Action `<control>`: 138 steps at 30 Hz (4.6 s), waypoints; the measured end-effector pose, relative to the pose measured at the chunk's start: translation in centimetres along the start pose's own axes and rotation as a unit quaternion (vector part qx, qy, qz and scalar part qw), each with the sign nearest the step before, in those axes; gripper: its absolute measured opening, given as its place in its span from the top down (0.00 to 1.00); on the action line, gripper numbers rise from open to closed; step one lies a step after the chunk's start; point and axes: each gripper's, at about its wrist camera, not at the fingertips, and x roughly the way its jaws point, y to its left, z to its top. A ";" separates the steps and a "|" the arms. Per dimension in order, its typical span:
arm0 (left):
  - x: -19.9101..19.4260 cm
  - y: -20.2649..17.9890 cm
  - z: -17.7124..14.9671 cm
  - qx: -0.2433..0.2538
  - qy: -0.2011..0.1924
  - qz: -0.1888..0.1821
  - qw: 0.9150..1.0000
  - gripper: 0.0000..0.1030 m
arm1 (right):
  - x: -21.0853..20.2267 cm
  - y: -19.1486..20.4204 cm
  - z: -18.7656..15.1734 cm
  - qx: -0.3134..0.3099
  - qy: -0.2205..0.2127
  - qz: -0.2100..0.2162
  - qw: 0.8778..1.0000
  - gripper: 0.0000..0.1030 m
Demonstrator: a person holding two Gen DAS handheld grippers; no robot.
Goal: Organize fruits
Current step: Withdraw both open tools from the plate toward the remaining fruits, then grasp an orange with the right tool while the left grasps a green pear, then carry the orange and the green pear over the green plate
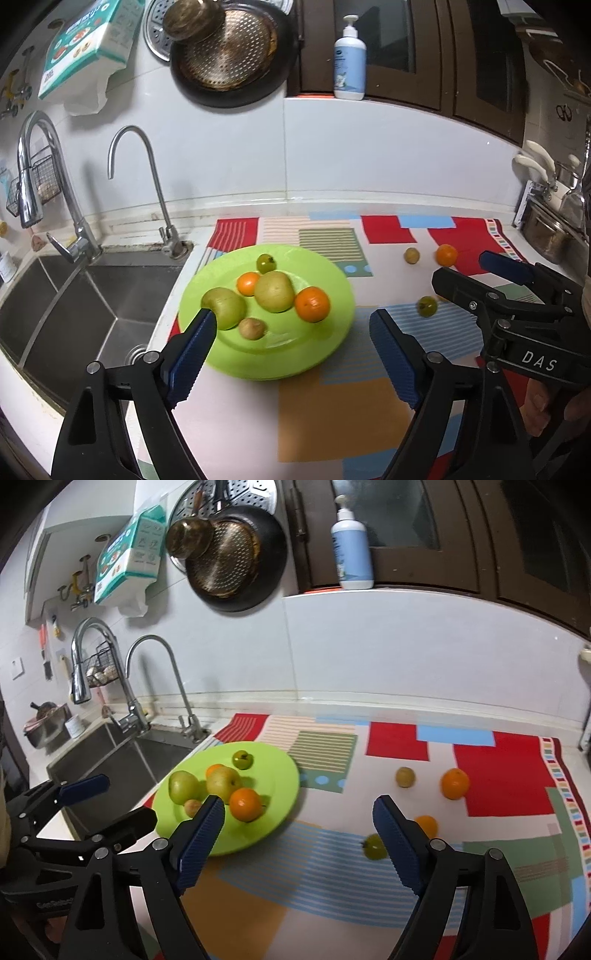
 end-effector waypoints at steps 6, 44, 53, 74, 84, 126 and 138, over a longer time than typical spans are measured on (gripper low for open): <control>-0.1 -2.2 0.6 0.006 -0.007 -0.011 1.000 0.12 | -1.5 -2.1 0.0 0.005 -0.008 -0.016 1.000 0.19; 8.6 -11.0 0.7 0.015 0.044 -0.034 0.998 0.05 | 2.6 -13.5 -2.0 0.013 0.042 -0.059 0.997 0.17; 11.3 -11.7 0.0 0.037 0.061 -0.061 0.996 0.08 | 4.9 -13.9 -3.1 0.002 0.068 -0.050 0.996 0.17; 16.6 -13.2 0.1 0.061 0.118 -0.157 0.979 0.52 | 10.7 -14.3 -3.2 -0.027 0.150 0.037 0.988 0.51; 16.5 -13.2 0.0 0.062 0.128 -0.162 0.976 0.72 | 10.5 -13.9 -3.1 -0.026 0.146 0.037 0.988 0.62; 4.8 1.4 2.0 -0.010 0.024 -0.050 0.998 0.72 | 4.7 1.0 0.8 -0.032 0.051 0.075 0.995 0.62; 7.3 5.9 3.4 0.006 0.026 -0.051 0.998 0.72 | 8.4 4.1 1.9 -0.006 0.054 0.058 0.997 0.62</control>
